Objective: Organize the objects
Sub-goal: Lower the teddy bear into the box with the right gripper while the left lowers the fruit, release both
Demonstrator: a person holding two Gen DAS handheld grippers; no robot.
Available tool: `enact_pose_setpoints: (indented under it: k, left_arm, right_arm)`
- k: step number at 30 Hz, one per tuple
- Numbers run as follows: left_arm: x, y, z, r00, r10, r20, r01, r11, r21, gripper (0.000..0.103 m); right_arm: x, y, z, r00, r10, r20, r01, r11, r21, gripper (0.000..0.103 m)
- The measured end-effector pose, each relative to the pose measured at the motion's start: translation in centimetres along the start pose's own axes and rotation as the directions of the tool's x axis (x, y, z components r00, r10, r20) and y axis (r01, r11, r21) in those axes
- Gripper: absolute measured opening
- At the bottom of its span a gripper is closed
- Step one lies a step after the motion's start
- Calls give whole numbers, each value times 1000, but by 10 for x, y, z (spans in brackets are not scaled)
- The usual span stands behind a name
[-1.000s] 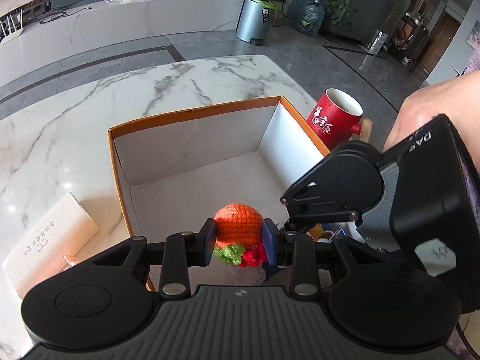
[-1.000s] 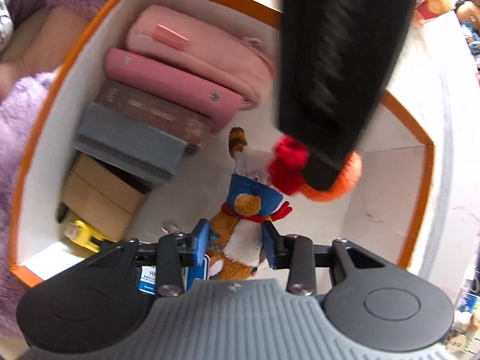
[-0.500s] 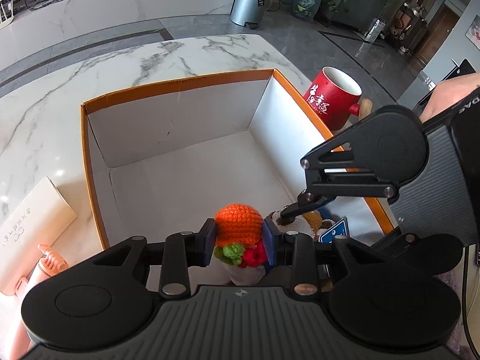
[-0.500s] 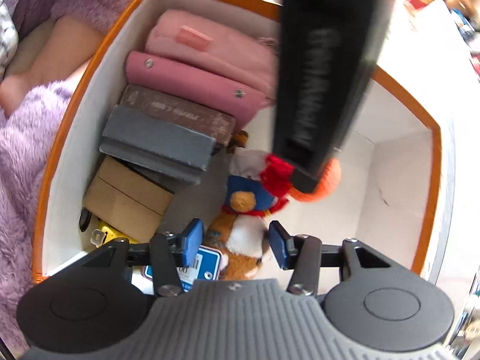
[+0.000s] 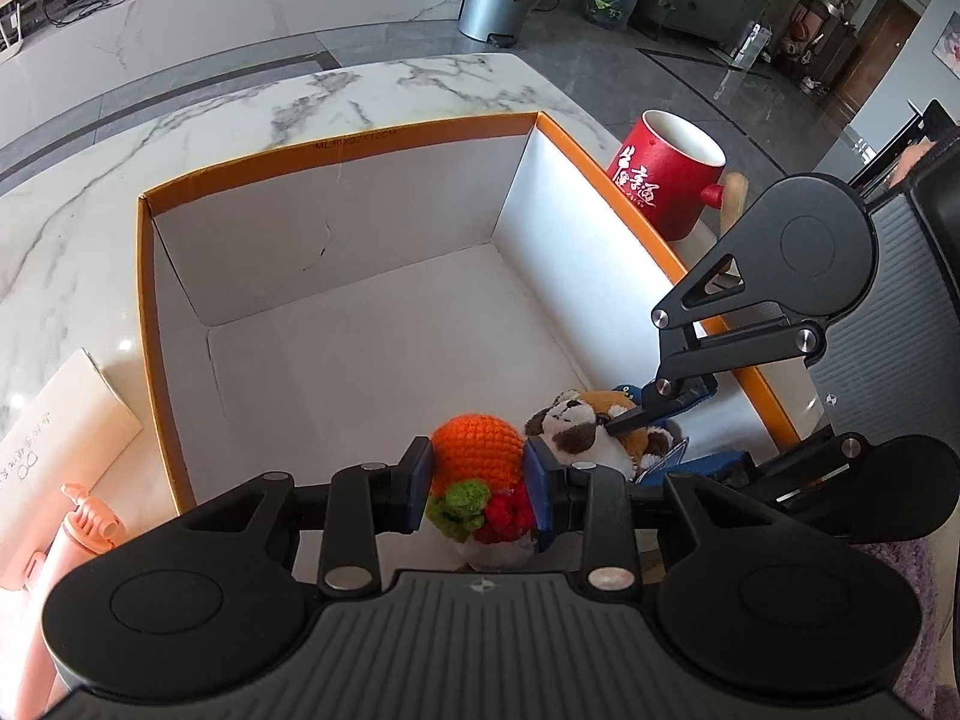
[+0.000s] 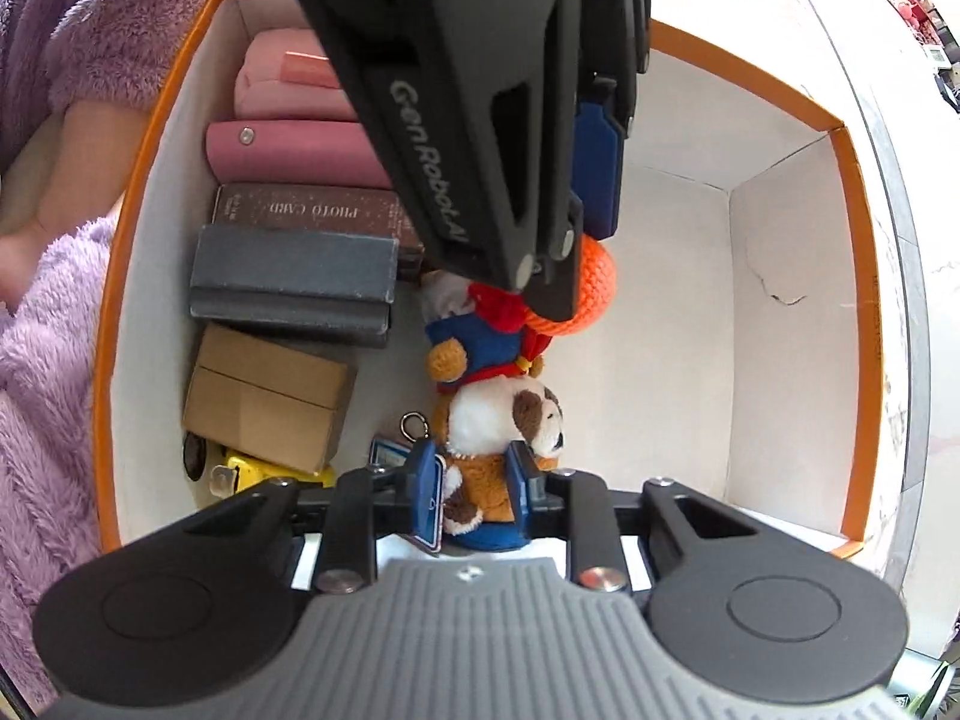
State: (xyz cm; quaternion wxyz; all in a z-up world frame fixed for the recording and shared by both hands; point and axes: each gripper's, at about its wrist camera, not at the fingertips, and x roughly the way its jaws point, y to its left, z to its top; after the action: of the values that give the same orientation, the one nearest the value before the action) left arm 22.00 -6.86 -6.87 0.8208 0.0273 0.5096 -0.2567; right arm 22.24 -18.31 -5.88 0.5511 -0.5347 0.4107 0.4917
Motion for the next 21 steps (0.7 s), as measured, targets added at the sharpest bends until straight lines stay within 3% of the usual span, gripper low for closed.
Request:
enact_pose_setpoints:
  k: [6,12,21]
  left_arm:
    - [-19,-13,1,998,-58,31,57,998,14,37]
    - [-16,-33,-2,985,-170,-18,171,985,35,37]
    - [-1,-47,-8,989,-137,-55,140,988,58,39]
  right_arm:
    - [-19,3,-10,999,-34,39,31,998,59,28]
    - [-34,3,-27,996,-75,42,70,991,113,28]
    - [-43,10,-36,994,-88,58,80,989,125,28]
